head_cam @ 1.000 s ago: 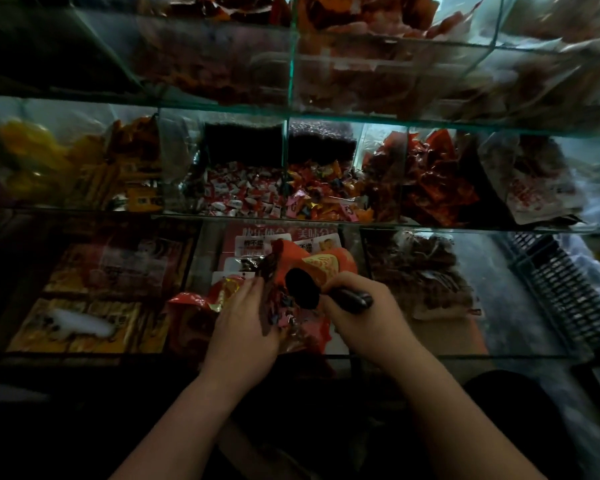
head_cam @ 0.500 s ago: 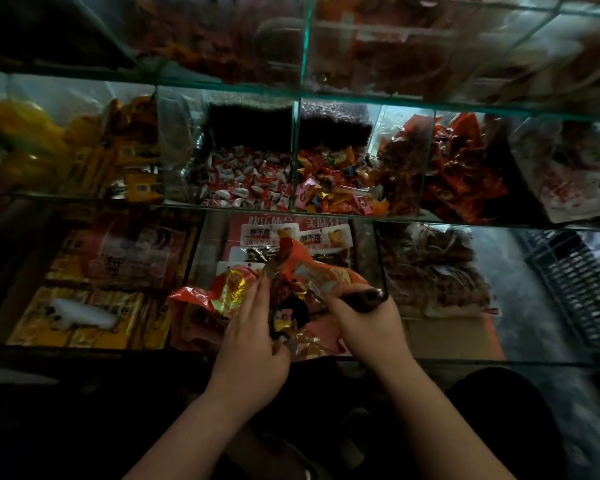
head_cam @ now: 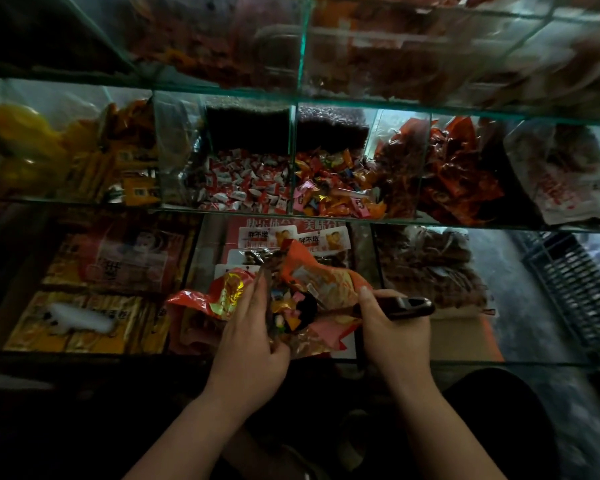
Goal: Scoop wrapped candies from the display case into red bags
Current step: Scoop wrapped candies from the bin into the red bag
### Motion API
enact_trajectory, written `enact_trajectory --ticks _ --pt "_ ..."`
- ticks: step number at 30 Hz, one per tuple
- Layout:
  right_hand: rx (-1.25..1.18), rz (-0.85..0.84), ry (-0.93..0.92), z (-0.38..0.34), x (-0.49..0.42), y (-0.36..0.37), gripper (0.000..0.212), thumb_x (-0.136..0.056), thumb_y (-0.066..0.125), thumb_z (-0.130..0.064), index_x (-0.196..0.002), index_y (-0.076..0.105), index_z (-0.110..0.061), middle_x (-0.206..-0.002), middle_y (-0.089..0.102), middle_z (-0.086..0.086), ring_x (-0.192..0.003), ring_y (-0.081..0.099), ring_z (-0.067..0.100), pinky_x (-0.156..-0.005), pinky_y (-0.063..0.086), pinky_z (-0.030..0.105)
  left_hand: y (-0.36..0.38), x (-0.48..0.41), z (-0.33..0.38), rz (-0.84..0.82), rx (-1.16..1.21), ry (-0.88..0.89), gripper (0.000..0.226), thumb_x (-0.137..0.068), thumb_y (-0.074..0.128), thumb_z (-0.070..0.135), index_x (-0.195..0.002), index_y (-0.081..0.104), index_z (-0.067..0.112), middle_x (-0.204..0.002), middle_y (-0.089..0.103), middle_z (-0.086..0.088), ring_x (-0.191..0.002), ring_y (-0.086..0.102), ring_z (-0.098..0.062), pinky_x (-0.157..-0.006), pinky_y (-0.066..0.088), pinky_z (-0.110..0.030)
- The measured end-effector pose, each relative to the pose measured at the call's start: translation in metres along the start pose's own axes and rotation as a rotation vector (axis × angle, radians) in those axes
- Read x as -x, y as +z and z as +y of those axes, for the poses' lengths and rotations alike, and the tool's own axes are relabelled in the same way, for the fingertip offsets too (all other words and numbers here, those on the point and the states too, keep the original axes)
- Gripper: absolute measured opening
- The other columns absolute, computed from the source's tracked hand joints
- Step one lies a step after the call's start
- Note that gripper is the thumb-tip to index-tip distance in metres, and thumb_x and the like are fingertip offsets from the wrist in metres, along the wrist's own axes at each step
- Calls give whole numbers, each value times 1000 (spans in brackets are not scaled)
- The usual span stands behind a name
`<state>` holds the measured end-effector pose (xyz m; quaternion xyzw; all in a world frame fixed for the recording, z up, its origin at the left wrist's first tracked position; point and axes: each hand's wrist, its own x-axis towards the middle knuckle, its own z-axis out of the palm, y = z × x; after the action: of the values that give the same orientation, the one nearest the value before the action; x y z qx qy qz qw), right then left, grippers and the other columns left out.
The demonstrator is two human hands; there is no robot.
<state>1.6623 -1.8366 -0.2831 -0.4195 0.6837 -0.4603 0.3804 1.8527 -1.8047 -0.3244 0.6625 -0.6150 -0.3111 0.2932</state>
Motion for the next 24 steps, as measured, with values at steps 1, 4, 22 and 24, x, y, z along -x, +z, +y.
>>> enact_trajectory --ticks 1,4,22,24 --pt "-15 17 3 0 0 -2 29 -94 73 -31 -70 73 -48 -67 73 -20 -63 68 -6 -56 47 16 0 0 0 0 -1 0 103 -90 66 27 -158 -9 48 -165 1 27 -155 5 -8 -125 19 -38" --pt "-82 61 41 -1 -1 -11 27 -94 73 -29 -71 75 -44 -62 73 -13 -56 68 -2 -54 48 17 2 -1 1 2 -17 -13 103 -91 64 25 -156 -12 49 -161 -2 33 -153 1 -3 -122 16 -33" --pt "-292 104 14 -25 13 -69 16 -94 73 -30 -80 76 -24 -63 74 11 -52 73 23 -45 54 24 14 -27 38 65 -127 167 61 -101 57 38 -157 37 22 -162 28 13 -149 20 0 -120 21 -25" --pt "-397 62 53 -30 15 -74 17 -96 72 -25 -80 76 -20 -71 76 16 -62 77 34 -52 60 33 17 -37 36 47 -145 120 61 -102 53 42 -157 36 22 -163 30 8 -150 21 -7 -119 17 -24"
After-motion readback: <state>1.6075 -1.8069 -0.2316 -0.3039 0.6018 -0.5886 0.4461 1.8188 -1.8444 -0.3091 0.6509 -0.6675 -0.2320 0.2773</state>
